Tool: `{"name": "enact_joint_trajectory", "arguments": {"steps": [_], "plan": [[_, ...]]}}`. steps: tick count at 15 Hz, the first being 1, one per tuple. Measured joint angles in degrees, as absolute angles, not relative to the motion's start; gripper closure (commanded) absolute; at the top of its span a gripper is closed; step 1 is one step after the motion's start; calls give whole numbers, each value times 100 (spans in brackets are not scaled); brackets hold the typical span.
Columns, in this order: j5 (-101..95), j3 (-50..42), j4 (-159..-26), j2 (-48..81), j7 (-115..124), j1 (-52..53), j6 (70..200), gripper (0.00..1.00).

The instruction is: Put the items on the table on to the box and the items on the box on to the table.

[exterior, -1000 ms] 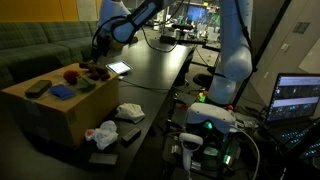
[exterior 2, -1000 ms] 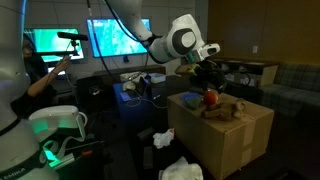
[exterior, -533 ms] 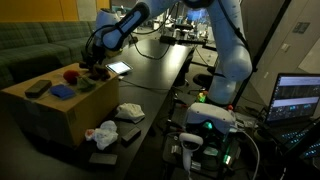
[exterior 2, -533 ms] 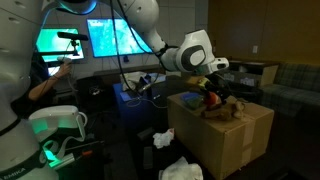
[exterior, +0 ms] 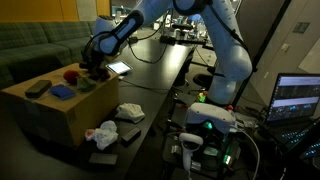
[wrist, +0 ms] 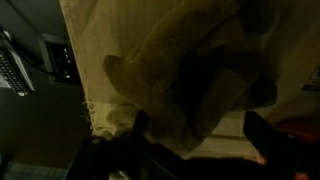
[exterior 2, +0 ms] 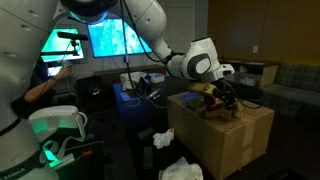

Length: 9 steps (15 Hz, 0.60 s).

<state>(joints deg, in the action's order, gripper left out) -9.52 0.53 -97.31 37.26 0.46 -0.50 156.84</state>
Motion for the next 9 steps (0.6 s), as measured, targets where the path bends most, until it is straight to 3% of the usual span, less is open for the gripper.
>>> {"name": "enact_joint_trajectory", "arguments": {"steps": [2,3,5,9], "plan": [[-972,-20,-9652,3824,5,-21,15687,6],[-975,-58,-9609,3876,-8,-3,15687,26],[-977,-95,-9545,3957,-29,11,15687,31],[-977,-91,-9461,3991,-92,41,15684,61]]}}
